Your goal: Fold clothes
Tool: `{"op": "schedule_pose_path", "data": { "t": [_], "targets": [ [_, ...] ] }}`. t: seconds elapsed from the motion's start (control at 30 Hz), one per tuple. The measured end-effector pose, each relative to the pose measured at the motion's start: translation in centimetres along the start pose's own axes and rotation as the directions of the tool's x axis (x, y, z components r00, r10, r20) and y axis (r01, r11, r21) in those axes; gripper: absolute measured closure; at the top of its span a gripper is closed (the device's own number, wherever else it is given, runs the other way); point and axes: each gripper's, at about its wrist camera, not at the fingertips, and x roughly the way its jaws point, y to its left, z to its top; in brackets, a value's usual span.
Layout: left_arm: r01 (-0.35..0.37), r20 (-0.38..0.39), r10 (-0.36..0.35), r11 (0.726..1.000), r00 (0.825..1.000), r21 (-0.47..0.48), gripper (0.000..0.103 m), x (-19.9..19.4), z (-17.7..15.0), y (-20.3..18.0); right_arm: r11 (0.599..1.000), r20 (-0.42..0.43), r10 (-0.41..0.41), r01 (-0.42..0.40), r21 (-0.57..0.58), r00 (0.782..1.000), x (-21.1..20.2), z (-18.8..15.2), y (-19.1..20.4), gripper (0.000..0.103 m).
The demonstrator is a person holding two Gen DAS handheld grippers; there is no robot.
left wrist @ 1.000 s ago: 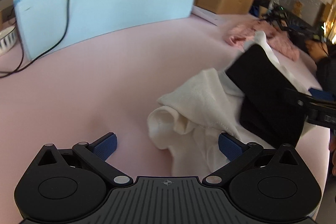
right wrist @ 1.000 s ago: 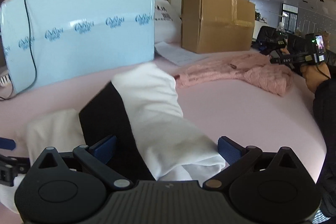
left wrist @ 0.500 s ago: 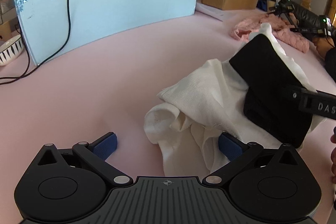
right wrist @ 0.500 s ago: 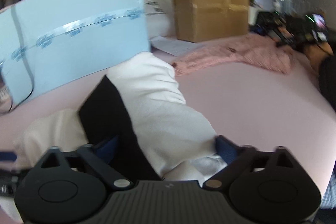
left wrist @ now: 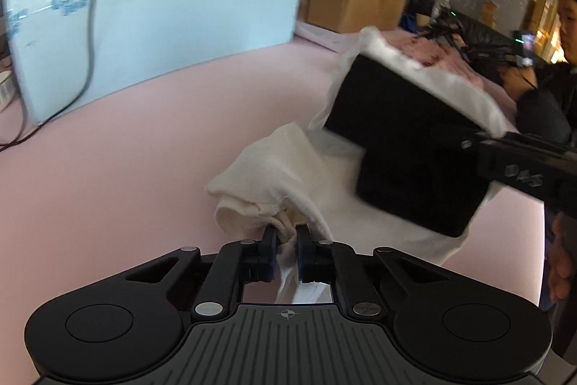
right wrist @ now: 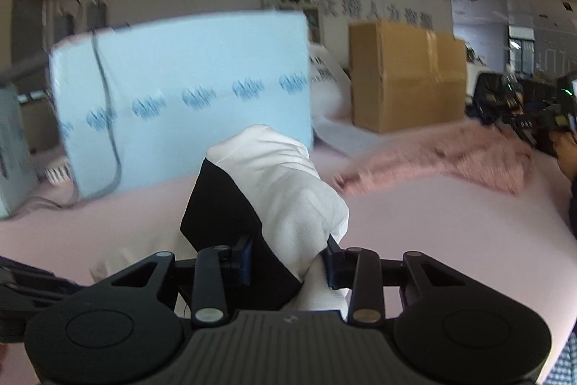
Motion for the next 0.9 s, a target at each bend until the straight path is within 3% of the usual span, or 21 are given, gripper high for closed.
{"op": "schedule_pose_path", "data": {
  "t": [0.13, 0.23, 0.4, 0.5, 0.63, 0.77, 0.87, 0.9],
  "targets": [
    [-0.043, 0.045, 0.042, 0.999, 0.998, 0.011, 0.093, -3.3, 0.3, 1.5, 0.994, 0.086, 0.079, -0.073, -0.076, 0.993, -1.9, 2.3, 3.5, 0.065],
    [-0.065, 0.085, 0.066, 0.998, 0.994, -0.005, 0.093, -7.0, 0.1, 3.9, 0.979, 0.121, 0.178, -0.163, -0.124, 0.977, -2.7, 4.0, 6.5, 0.064],
    [-0.113, 0.108, 0.123, 0.988, 0.986, -0.102, 0.093, -13.5, -2.1, 9.5, 0.913, 0.098, 0.386, -0.365, -0.18, 0.917, -2.4, 6.1, 12.4, 0.064],
    [-0.172, 0.094, 0.183, 0.979, 0.979, -0.112, 0.094, -16.8, -4.6, 11.8, 0.836, 0.046, 0.519, -0.496, -0.233, 0.853, -1.1, 6.6, 18.2, 0.064],
    [-0.235, 0.047, 0.244, 0.961, 0.969, -0.144, 0.094, -20.3, -8.2, 14.2, 0.693, -0.107, 0.677, -0.679, -0.243, 0.728, 1.7, 6.1, 27.6, 0.064],
    [-0.263, -0.029, 0.263, 0.941, 0.964, -0.215, 0.095, -22.8, -11.1, 16.3, 0.563, -0.309, 0.739, -0.8, -0.204, 0.599, 4.4, 3.5, 36.5, 0.064],
    [-0.297, -0.093, 0.283, 0.922, 0.955, -0.246, 0.095, -23.6, -12.8, 17.4, 0.525, -0.437, 0.716, -0.833, -0.177, 0.544, 5.9, 0.7, 41.8, 0.064],
    [-0.313, -0.113, 0.293, 0.916, 0.949, -0.253, 0.094, -23.5, -13.2, 17.7, 0.528, -0.445, 0.708, -0.83, -0.182, 0.548, 6.0, -0.1, 43.0, 0.063]
  ]
}}
